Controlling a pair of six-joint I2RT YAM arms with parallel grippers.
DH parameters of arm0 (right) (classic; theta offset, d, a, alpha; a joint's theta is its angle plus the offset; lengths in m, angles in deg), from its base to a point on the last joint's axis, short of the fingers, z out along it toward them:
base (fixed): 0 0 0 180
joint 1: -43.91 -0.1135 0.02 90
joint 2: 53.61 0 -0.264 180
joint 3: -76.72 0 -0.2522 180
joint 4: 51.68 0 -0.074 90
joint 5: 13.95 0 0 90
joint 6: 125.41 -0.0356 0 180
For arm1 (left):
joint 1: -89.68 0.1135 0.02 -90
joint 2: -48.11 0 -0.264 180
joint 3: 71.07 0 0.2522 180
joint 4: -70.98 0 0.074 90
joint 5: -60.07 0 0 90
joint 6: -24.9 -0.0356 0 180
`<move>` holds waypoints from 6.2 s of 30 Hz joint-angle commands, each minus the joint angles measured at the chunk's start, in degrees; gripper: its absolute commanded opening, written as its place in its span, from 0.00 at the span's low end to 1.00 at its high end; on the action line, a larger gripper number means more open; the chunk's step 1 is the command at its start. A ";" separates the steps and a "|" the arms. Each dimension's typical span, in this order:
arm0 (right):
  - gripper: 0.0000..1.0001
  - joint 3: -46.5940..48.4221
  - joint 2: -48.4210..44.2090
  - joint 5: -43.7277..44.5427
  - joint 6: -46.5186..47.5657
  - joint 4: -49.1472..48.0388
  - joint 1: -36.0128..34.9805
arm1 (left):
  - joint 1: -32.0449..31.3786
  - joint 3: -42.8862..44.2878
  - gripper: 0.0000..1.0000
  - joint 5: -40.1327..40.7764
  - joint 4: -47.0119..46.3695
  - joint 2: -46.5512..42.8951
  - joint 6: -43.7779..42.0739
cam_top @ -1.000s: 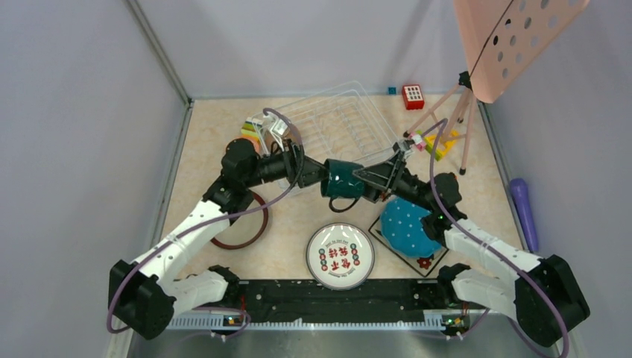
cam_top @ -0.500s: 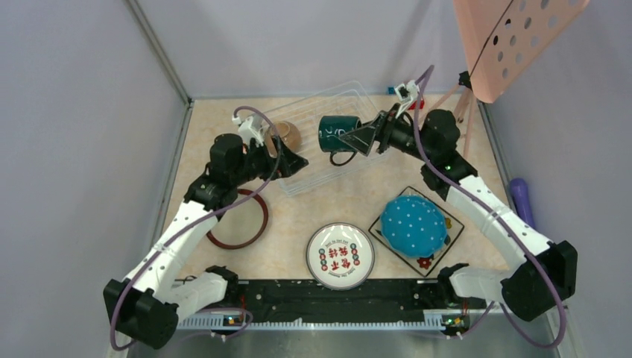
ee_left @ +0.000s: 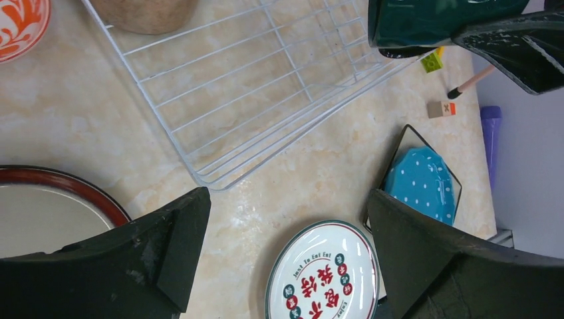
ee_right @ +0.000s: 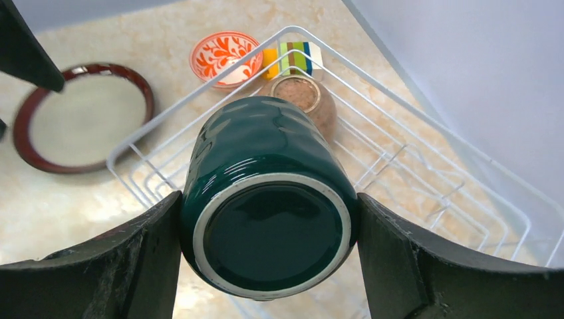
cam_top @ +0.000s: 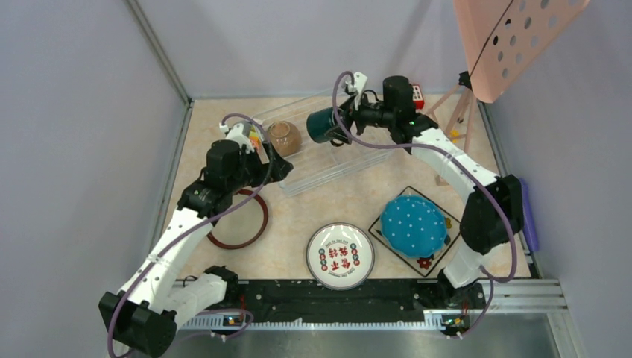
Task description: Load the mixed dishes into the dish rack
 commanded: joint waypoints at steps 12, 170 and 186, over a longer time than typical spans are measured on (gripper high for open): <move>0.00 32.32 21.26 -11.99 50.41 23.87 -1.37 | 0.44 2.30 0.93 6.14 4.22 -2.31 -3.02; 0.99 -31.31 -42.02 30.39 -36.56 -0.46 0.64 | 31.18 3.92 0.00 5.30 -9.21 25.06 31.04; 0.99 -36.27 -31.14 4.04 -55.43 -33.00 -0.18 | 29.34 -2.87 0.00 -43.37 -27.85 14.82 36.48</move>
